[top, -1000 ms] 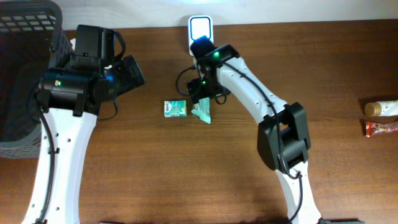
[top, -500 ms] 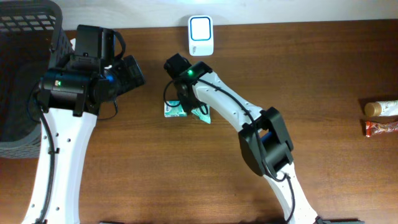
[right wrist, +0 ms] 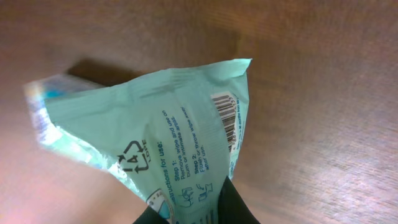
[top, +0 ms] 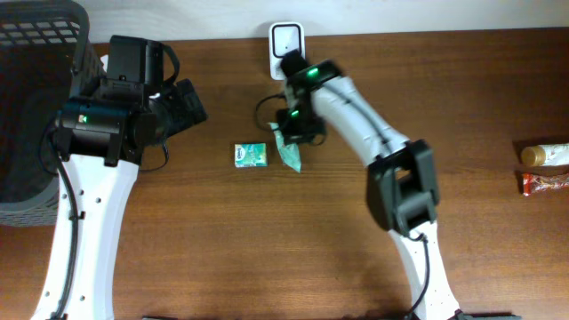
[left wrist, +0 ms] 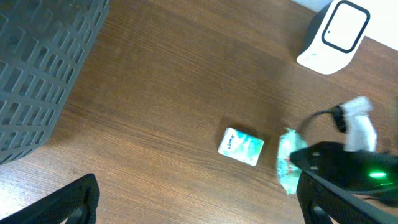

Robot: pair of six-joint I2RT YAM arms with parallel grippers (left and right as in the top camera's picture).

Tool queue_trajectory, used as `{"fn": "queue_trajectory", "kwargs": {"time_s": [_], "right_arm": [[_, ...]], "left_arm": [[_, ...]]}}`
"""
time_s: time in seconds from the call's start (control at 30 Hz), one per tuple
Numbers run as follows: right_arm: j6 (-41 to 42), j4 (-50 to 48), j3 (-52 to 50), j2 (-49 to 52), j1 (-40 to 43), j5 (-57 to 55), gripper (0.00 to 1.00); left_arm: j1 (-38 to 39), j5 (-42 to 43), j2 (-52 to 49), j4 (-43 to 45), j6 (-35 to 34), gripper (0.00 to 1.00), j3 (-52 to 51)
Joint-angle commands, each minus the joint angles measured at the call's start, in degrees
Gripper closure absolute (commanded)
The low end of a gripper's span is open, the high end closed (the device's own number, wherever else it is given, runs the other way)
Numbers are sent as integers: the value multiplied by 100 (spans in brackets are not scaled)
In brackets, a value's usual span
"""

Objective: Scan the item barcode

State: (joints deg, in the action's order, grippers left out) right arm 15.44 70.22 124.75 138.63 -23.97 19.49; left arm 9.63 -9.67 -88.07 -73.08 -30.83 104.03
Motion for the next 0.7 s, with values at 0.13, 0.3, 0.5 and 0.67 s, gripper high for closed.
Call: {"fn": "queue_trajectory", "kwargs": {"time_s": [0.13,0.3,0.5,0.67], "right_arm": [[-883,245,-778,52,1349,2861,85],[-247,310,-1023,-24,2100,315,41],[-321,1851,907,-205,2256,-1244,29],[-623,2225,1320,-175,1373,-1235,25]], "left_arm": [[-7,-7,20,7,94,1,11],[-7,-7,20,7,94,1,11],[-7,-7,20,7,94,1,11],[-7,-7,20,7,94,1,11]]}}
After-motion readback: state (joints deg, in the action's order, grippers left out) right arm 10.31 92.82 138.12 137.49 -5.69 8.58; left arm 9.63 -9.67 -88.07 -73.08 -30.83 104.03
